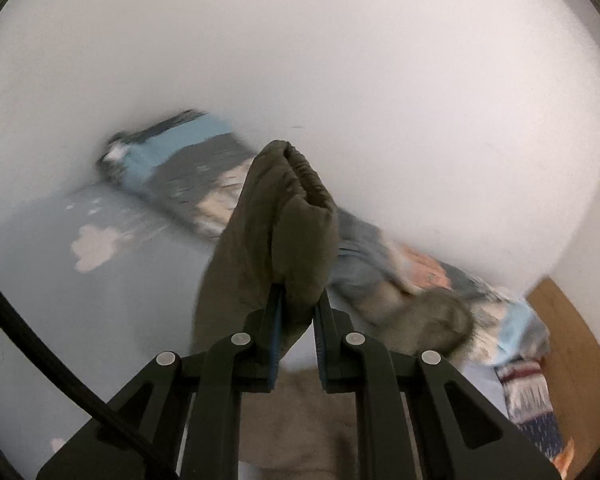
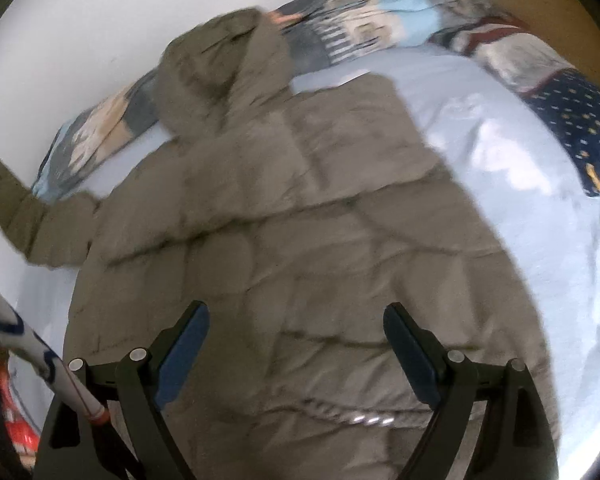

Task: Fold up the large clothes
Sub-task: 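Fold the held sleeve across the jacket body with the left tool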

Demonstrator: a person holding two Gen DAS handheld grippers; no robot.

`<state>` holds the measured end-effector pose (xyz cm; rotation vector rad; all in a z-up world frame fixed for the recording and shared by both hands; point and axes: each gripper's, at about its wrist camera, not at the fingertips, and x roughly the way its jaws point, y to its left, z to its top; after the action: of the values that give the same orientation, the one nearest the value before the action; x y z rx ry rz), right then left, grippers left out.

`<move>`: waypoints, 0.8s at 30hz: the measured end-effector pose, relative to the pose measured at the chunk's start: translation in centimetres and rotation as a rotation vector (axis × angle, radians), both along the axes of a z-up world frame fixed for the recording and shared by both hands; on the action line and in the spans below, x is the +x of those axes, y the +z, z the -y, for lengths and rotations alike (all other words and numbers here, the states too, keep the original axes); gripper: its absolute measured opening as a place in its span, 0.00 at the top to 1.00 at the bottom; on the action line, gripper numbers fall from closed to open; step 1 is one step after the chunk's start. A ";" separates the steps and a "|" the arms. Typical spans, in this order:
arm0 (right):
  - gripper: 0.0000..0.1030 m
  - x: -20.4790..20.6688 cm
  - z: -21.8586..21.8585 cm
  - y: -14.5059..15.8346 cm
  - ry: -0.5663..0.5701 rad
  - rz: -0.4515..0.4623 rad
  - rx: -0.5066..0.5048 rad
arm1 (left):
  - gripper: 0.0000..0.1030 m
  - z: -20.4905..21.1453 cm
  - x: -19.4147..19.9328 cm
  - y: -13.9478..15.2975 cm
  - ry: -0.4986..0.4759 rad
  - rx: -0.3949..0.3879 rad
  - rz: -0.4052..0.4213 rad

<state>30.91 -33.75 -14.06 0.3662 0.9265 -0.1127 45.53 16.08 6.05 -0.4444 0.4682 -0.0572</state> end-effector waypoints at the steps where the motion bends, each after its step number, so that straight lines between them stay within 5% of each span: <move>1: 0.11 -0.3 0.8 0.4 -0.025 0.011 0.001 | 0.87 1.8 -0.3 1.0 -0.030 0.003 0.010; 9: 0.11 -2.2 5.9 4.0 -0.158 0.127 -0.005 | 0.87 14.5 -1.1 6.0 -0.180 0.107 0.013; 15: 0.11 -3.6 9.0 5.5 -0.209 0.177 0.063 | 0.87 23.1 -2.1 6.3 -0.289 0.159 -0.026; 24: 0.11 -5.5 12.4 6.6 -0.282 0.220 0.105 | 0.87 35.4 -2.2 -5.8 -0.425 0.262 -0.197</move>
<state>25.40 -46.14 -7.46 0.5945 0.6607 -0.2774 43.36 -19.37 0.29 -0.0870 0.7486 -0.3604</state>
